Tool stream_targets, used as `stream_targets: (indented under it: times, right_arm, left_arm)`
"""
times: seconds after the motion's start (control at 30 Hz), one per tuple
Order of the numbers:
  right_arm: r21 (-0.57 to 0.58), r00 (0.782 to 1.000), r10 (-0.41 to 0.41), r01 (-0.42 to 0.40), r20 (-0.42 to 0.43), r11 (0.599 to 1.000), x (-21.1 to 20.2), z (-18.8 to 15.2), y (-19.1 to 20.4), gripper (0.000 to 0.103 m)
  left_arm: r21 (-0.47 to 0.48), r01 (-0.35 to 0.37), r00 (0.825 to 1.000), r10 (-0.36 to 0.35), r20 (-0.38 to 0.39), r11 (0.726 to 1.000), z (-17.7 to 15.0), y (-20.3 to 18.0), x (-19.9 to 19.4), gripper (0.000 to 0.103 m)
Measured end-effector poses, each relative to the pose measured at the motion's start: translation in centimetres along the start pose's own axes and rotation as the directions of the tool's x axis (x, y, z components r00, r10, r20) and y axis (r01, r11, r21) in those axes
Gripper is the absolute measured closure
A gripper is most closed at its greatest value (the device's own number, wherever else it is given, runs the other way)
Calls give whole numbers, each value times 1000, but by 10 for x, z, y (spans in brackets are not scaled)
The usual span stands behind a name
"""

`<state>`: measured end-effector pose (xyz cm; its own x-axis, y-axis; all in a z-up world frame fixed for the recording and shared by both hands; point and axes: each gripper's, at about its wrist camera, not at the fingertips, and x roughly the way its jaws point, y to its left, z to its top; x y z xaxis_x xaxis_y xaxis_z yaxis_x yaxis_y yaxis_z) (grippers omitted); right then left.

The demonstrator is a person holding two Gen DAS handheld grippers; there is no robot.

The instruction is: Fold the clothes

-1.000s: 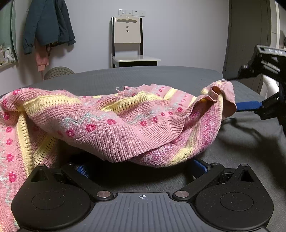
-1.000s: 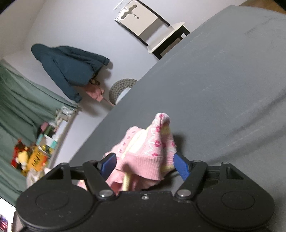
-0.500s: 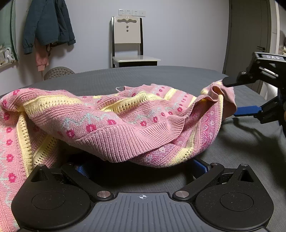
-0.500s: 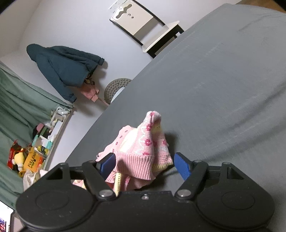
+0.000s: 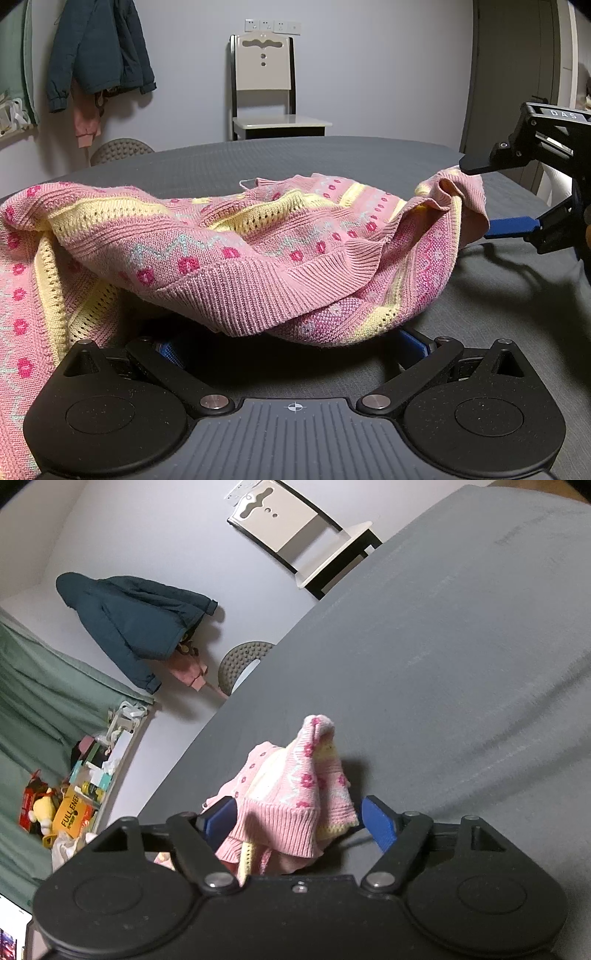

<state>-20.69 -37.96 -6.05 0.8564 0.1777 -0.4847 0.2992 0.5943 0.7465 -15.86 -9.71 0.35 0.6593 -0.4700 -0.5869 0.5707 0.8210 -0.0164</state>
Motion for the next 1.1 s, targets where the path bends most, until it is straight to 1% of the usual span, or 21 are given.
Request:
stream_targets:
  times: [0.13,0.2,0.3,0.43,0.5,0.57,0.6,0.7,0.73,0.8,0.83,0.9,0.93,0.97,1.0,1.07,1.1]
  right_arm:
    - [43,1000,6,-7,24,999,-7,1,-6,29]
    - [76,999,21,-24,37,997,-10,3,-9,29]
    - [69,998,43,-46,46,997,-10,6,-8,28]
    - [-18,999,28,-27,37,999,-5,5,4,28]
    - [-66,998,35,-32,43,997,-9,4,11,28]
    - [-118,997,37,-28,69,993,-15,5,17,28]
    - [-150,996,27,-13,89,989,-20,7,20,28]
    - [-238,990,3,32,143,971,-32,10,30,30]
    - [-263,990,3,35,140,964,-34,10,32,34]
    - [-309,993,4,33,118,951,-36,9,38,39]
    - [-334,996,6,25,91,942,-35,8,41,40]
    - [-369,1000,-1,11,26,929,-29,3,47,41]
    - [-381,1000,-10,5,-11,925,-24,0,49,44]
    - [-392,999,-19,0,-44,920,-20,-2,52,47]
    - [-394,998,-33,9,-54,919,-16,-5,54,48]
    - [-350,997,-36,10,-69,937,-11,-2,50,52]
    - [-327,996,-38,11,-76,945,-8,-1,47,54]
  left_arm:
    - [1,2,1000,-2,-1,1000,1,2,-1,0]
    - [1,2,1000,-2,-1,1000,2,2,-1,0]
    - [0,4,1000,-4,-2,1000,3,3,-1,0]
    - [3,3,1000,-3,-1,1000,2,3,-2,0]
    - [5,2,1000,-2,-3,1000,3,3,-2,0]
    - [-10,9,1000,-9,-8,1000,3,5,-1,0]
    - [-11,8,1000,-8,-9,1000,4,4,-2,0]
    - [33,-8,1000,8,-9,999,4,0,-15,0]
    - [59,-18,1000,18,2,998,3,-2,-23,0]
    - [147,-46,998,40,45,988,3,-8,-47,0]
    - [201,-71,997,61,54,977,4,-10,-61,0]
    - [263,-117,991,97,88,958,11,-11,-88,0]
    - [276,-124,990,100,101,953,16,-8,-101,0]
    - [278,-136,989,113,98,951,20,-4,-111,0]
    - [277,-166,986,150,77,946,25,1,-115,0]
    - [283,-211,977,214,23,936,31,12,-116,1]
    - [285,-229,971,237,7,931,33,19,-115,5]
